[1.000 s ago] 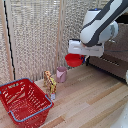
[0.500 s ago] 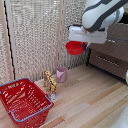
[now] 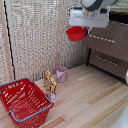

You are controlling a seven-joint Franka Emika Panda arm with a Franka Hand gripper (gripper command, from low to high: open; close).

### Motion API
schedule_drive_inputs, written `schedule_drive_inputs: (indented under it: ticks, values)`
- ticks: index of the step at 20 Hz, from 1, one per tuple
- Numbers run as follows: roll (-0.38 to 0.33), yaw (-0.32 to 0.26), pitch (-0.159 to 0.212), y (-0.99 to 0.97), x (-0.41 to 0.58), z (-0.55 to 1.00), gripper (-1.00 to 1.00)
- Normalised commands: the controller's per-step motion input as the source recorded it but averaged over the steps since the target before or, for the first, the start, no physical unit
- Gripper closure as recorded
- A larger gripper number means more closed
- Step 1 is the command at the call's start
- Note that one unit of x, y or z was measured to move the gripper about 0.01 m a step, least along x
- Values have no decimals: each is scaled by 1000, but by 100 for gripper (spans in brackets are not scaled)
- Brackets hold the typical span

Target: Transport the gripper mindfully toward the orange-red bowl and clasp it to elevate with ease. Ensure your robot's arm aligns efficiently with the top drawer's opening. Carefully slide the orange-red bowl into the designated spot with precision. After confirmation, withdraw the gripper gently. Close the drawer smoothly by transitioning the gripper to its handle.

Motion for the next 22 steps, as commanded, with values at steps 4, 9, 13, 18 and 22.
schedule_drive_inputs:
  ticks: [4,9,13,18,22]
  values:
    - [-57,-65,123,0,456,934,100]
    - [-40,-71,125,-31,467,932,100]
    - [-2,-84,134,-221,376,917,100]
    - [1,-121,148,-502,237,853,100]
    - [12,-125,140,-668,191,799,100]
